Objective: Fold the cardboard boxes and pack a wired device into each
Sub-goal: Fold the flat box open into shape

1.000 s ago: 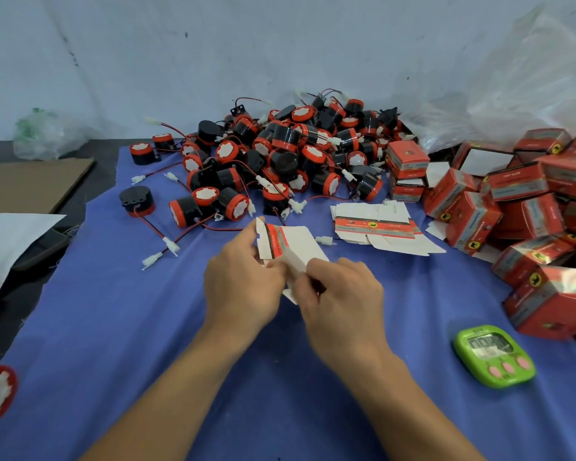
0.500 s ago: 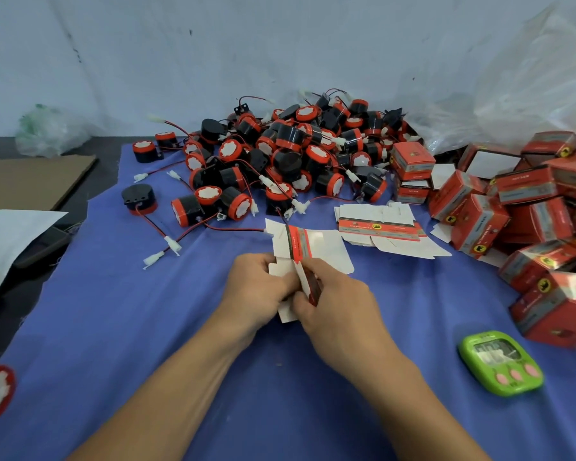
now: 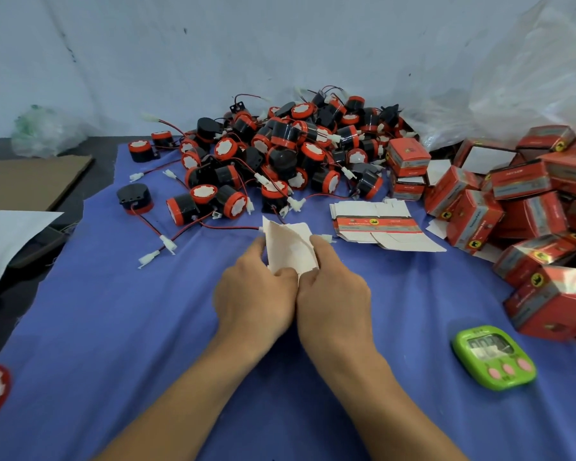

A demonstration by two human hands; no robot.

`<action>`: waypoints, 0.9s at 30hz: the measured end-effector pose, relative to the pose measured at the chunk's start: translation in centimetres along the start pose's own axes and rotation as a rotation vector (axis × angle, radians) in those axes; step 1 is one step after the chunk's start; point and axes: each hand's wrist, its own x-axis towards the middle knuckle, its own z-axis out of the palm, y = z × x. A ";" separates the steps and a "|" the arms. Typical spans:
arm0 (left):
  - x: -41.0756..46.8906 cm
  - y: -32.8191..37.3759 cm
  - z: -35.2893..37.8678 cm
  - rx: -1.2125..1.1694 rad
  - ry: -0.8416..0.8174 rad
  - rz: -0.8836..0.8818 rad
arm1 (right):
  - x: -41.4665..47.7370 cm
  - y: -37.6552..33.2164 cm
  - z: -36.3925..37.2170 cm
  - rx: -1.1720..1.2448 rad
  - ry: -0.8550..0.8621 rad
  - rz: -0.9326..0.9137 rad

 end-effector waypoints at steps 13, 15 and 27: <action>0.3 -0.8 -1.7 -0.444 -0.275 0.258 | 1.2 1.1 -3.6 0.246 0.038 -0.079; 0.5 -0.9 -2.0 -0.538 -0.331 0.287 | 1.4 1.5 -3.7 0.277 0.025 -0.049; 2.2 -2.0 -2.7 -0.596 -0.654 0.224 | 2.5 2.4 -5.0 0.646 -0.115 0.173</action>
